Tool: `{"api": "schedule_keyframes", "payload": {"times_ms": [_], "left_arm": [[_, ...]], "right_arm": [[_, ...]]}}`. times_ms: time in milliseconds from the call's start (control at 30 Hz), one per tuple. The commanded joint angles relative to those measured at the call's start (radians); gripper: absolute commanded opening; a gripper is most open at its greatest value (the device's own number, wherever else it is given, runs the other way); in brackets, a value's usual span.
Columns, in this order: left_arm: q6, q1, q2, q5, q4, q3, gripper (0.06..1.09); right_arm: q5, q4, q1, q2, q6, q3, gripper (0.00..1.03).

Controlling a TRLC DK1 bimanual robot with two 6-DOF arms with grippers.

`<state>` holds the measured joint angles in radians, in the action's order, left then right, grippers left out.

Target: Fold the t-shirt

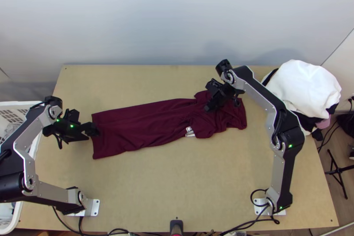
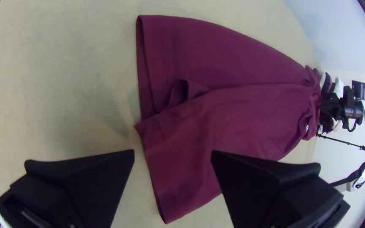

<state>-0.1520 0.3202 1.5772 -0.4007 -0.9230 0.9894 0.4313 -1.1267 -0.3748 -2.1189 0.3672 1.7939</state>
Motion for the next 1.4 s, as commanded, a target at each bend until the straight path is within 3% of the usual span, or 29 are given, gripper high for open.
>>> {"api": "schedule_keyframes", "payload": {"times_ms": [0,267,600,733,1000,1067,1100,1200,1233,1367], "left_arm": [[0.034,-0.004,0.03,-0.003,0.088,-0.041,0.95],[0.057,-0.026,0.076,-0.043,0.119,-0.024,0.95],[0.069,-0.05,0.161,-0.164,0.15,-0.005,0.94],[0.095,-0.075,0.218,-0.227,0.148,0.029,0.85],[0.121,-0.182,0.234,-0.26,0.199,0.043,0.84],[0.121,-0.201,0.241,-0.259,0.205,0.04,0.76],[0.121,-0.202,0.241,-0.259,0.211,0.038,0.67],[0.154,-0.191,0.236,-0.259,0.257,0.035,0.21],[0.173,-0.181,0.233,-0.254,0.28,0.035,0.1],[0.175,-0.171,0.199,-0.267,0.303,0.031,0.1]], "right_arm": [[0.004,0.018,0.005,0.0,0.004,-0.019,0.03],[0.004,0.028,0.007,0.008,0.007,-0.045,0.03],[0.004,0.077,-0.003,0.002,0.007,-0.082,0.03],[0.004,0.093,-0.003,-0.021,0.007,-0.074,0.03],[0.004,0.099,-0.003,-0.033,0.007,-0.079,0.03],[0.004,0.102,0.001,-0.035,0.007,-0.077,0.03],[0.004,0.104,0.001,-0.038,0.006,-0.077,0.03],[0.004,0.104,0.001,-0.044,0.006,-0.079,0.03],[0.004,0.105,0.001,-0.049,0.006,-0.079,0.03],[0.004,0.108,-0.003,-0.055,0.001,-0.084,0.03]]}}
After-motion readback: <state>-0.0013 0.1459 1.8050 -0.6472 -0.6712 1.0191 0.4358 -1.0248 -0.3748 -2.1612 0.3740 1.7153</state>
